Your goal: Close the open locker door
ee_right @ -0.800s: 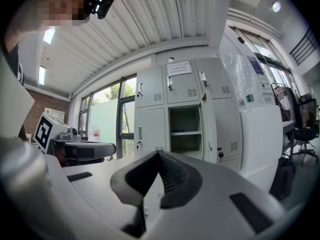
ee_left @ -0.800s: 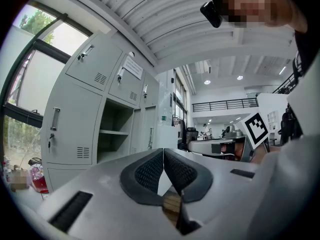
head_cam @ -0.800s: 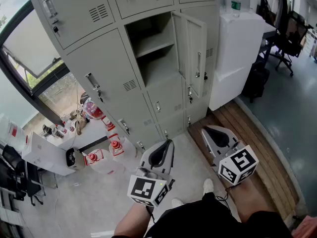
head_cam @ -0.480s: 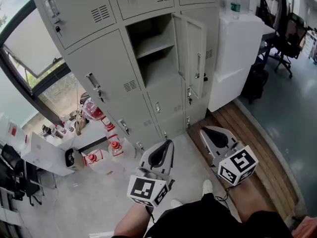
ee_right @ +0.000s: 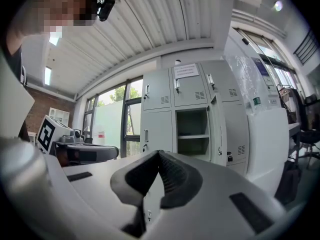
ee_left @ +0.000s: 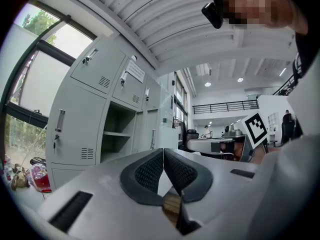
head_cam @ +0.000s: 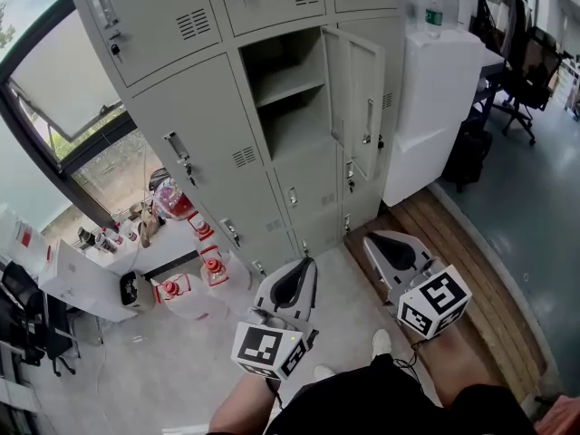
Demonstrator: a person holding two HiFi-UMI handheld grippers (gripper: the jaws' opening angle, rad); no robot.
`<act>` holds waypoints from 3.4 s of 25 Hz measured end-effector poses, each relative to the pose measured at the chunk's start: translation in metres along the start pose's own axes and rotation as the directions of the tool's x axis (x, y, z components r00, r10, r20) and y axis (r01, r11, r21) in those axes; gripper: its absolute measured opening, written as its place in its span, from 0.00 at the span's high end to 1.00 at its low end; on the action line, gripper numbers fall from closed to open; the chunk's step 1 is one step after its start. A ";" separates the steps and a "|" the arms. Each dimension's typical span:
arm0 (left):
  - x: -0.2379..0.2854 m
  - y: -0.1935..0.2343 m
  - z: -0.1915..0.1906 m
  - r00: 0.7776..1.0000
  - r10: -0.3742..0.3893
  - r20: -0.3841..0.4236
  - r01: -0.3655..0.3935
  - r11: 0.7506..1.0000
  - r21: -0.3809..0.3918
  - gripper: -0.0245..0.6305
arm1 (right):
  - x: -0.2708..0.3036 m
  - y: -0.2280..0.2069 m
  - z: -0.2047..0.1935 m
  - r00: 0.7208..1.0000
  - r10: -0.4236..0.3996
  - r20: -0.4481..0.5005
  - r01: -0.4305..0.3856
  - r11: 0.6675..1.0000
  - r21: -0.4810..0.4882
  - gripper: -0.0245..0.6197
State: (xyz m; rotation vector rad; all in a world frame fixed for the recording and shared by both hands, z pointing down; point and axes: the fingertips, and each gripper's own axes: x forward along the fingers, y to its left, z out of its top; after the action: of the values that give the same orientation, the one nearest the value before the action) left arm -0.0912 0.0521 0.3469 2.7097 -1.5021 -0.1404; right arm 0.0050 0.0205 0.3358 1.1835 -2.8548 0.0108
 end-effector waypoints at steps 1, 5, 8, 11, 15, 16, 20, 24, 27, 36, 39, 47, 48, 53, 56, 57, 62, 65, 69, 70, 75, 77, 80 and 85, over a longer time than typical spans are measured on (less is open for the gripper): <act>-0.002 0.002 0.000 1.000 0.002 0.000 -0.002 1.000 0.001 0.94 | 0.002 0.002 0.000 1.000 0.001 0.001 -0.001 1.000 0.000 0.88; -0.010 0.011 0.001 1.000 0.011 0.003 -0.011 1.000 -0.004 0.94 | 0.009 0.009 0.001 1.000 0.004 0.002 -0.004 1.000 0.002 0.88; -0.017 0.016 0.002 1.000 0.013 0.000 -0.013 1.000 -0.002 0.94 | 0.014 0.014 0.002 1.000 -0.002 -0.001 0.002 1.000 0.009 0.88; -0.024 0.021 0.001 1.000 0.013 -0.007 -0.013 1.000 0.000 0.94 | 0.020 0.016 0.004 1.000 -0.007 0.007 0.007 1.000 0.011 0.88; -0.029 0.025 -0.002 1.000 0.015 -0.015 -0.015 1.000 0.001 0.94 | 0.026 0.013 0.011 0.999 -0.027 0.041 0.027 1.000 0.004 0.77; -0.030 0.026 -0.003 1.000 0.015 -0.016 -0.015 1.000 0.000 0.94 | 0.027 0.013 0.012 0.998 -0.028 0.049 0.028 1.000 0.004 0.55; -0.030 0.030 -0.003 1.000 0.022 -0.017 -0.022 1.000 0.002 0.94 | 0.033 0.002 0.011 0.997 -0.048 0.054 0.048 0.999 0.007 0.54; -0.026 0.035 -0.003 0.999 0.034 -0.013 -0.034 0.999 0.004 0.94 | 0.039 -0.012 0.012 0.997 -0.056 0.055 0.055 0.998 0.006 0.54; -0.020 0.038 -0.002 0.999 0.040 -0.012 -0.039 0.999 0.003 0.94 | 0.043 -0.025 0.015 0.996 -0.073 0.055 0.072 0.997 0.016 0.53; 0.010 0.047 -0.004 0.998 0.062 -0.025 -0.062 0.998 0.024 0.94 | 0.060 -0.077 0.019 0.992 -0.110 0.062 0.109 0.994 0.026 0.53; 0.026 0.049 -0.006 0.997 0.067 -0.030 -0.066 0.998 0.020 0.94 | 0.067 -0.097 0.018 0.991 -0.116 0.060 0.114 0.993 0.029 0.53; 0.072 0.052 -0.013 0.996 0.071 -0.047 -0.070 0.997 0.015 0.94 | 0.087 -0.151 0.013 0.991 -0.128 0.043 0.127 0.991 0.032 0.53; 0.078 0.053 -0.014 0.996 0.072 -0.049 -0.072 0.997 0.013 0.94 | 0.090 -0.158 0.012 0.991 -0.129 0.041 0.128 0.991 0.033 0.53; 0.107 0.058 -0.019 0.996 0.077 -0.051 -0.077 0.997 0.001 0.94 | 0.107 -0.189 0.010 0.991 -0.132 0.029 0.131 0.991 0.032 0.53; 0.121 0.061 -0.022 0.996 0.079 -0.051 -0.079 0.997 0.000 0.94 | 0.116 -0.207 0.008 0.990 -0.135 0.028 0.134 0.990 0.037 0.53; 0.126 0.062 -0.023 0.995 0.081 -0.052 -0.081 0.997 0.000 0.94 | 0.119 -0.212 0.008 0.990 -0.135 0.028 0.134 0.990 0.041 0.53; 0.147 0.068 -0.024 0.994 0.088 -0.061 -0.089 0.996 -0.012 0.94 | 0.134 -0.235 0.005 0.990 -0.137 0.028 0.135 0.989 0.055 0.53; 0.158 0.073 -0.026 0.993 0.095 -0.064 -0.095 0.995 -0.004 0.94 | 0.142 -0.246 0.003 0.991 -0.133 0.025 0.132 0.989 0.062 0.53; 0.170 0.079 -0.027 0.992 0.105 -0.063 -0.105 0.994 0.006 0.94 | 0.152 -0.258 0.001 0.992 -0.124 0.026 0.122 0.990 0.068 0.53; 0.173 0.081 -0.027 0.992 0.107 -0.063 -0.107 0.994 0.007 0.94 | 0.155 -0.260 0.001 0.992 -0.120 0.028 0.118 0.991 0.068 0.53; 0.186 0.085 -0.028 0.991 0.115 -0.063 -0.115 0.993 0.008 0.94 | 0.164 -0.266 0.002 0.995 -0.092 0.030 0.090 0.994 0.061 0.53; 0.191 0.085 -0.028 0.991 0.115 -0.063 -0.115 0.993 0.010 0.94 | 0.166 -0.267 0.003 0.996 -0.083 0.032 0.081 0.995 0.059 0.53; 0.197 0.085 -0.027 0.991 0.117 -0.063 -0.116 0.993 0.012 0.94 | 0.169 -0.269 0.004 0.997 -0.069 0.029 0.067 0.996 0.056 0.55; 0.206 0.086 -0.025 0.990 0.126 -0.061 -0.125 0.992 0.014 0.94 | 0.175 -0.269 0.005 0.999 -0.037 0.024 0.036 0.998 0.042 0.66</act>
State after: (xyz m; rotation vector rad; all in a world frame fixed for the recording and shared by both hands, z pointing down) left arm -0.0527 -0.1679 0.3666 2.5913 -1.6536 -0.0445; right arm 0.0717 -0.2932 0.3362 1.2516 -2.8672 0.0553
